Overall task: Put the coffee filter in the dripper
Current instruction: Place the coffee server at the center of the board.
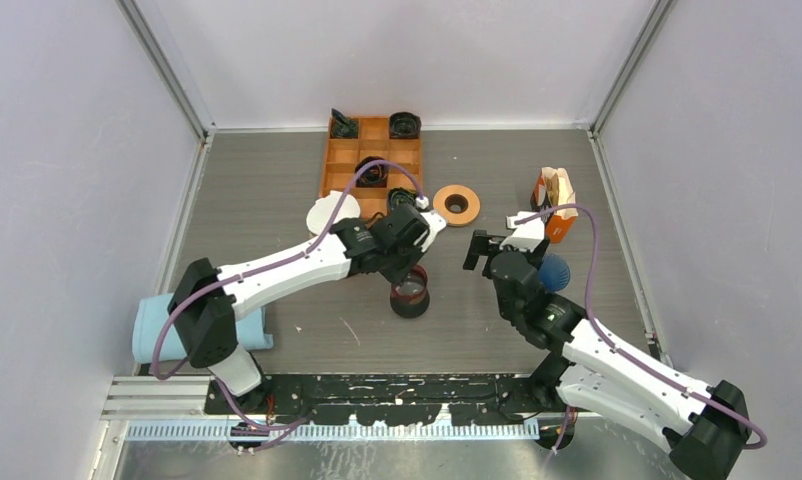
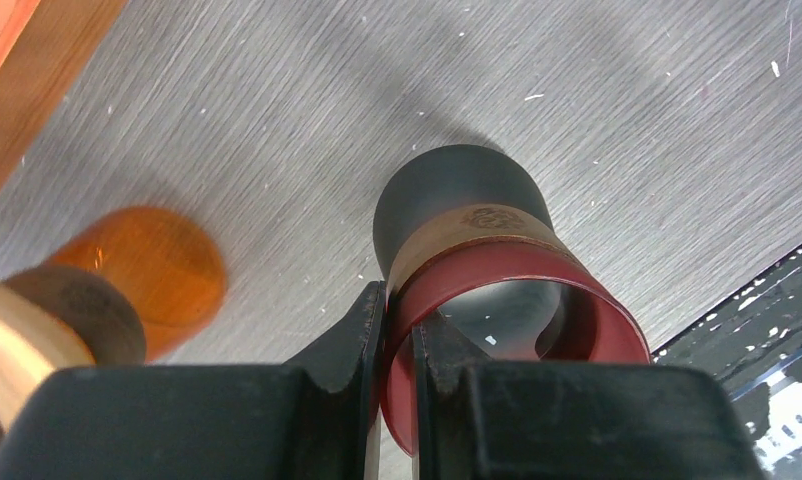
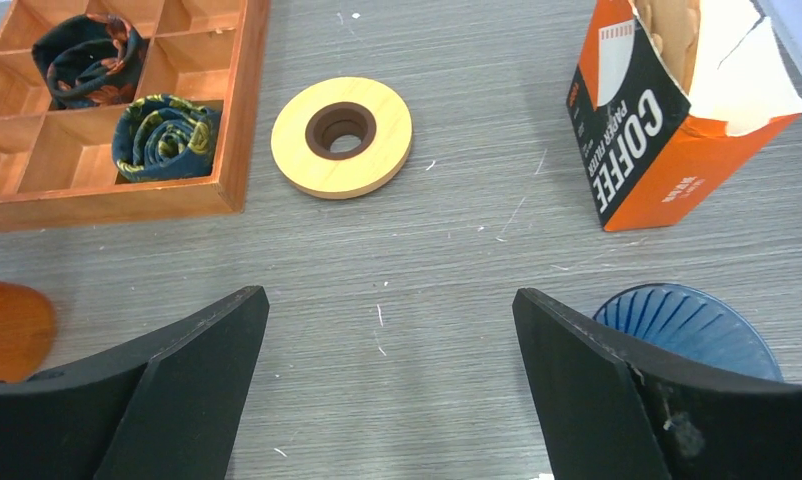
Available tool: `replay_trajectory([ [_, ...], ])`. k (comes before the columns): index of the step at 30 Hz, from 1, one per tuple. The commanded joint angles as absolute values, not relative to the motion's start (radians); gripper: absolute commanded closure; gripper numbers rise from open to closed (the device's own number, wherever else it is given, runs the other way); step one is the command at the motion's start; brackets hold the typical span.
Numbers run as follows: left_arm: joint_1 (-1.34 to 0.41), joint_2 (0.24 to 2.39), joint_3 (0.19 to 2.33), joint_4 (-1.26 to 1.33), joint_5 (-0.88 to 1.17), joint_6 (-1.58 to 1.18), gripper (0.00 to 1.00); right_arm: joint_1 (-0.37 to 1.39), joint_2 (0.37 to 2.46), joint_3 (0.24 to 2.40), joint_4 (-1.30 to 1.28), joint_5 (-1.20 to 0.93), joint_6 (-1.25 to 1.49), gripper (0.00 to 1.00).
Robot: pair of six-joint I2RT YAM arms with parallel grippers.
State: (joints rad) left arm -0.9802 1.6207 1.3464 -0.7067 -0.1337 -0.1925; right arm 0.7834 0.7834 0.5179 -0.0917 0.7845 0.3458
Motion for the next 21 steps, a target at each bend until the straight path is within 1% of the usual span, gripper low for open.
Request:
replay_trajectory([
  [1, -0.981, 1.653, 1.413, -0.622, -0.045, -0.055, 0.94, 0.782, 0.726, 0.541, -0.12, 0.83, 0.371, 0.0],
  [13, -0.943, 1.773, 1.492, -0.646, 0.086, 0.136, 0.94, 0.782, 0.68, 0.524, -0.156, 0.83, 0.366, 0.0],
  [21, -0.914, 1.806, 1.508, -0.644, 0.152, 0.228, 0.87, 0.781, 0.683, 0.529, -0.156, 0.829, 0.364, 0.0],
])
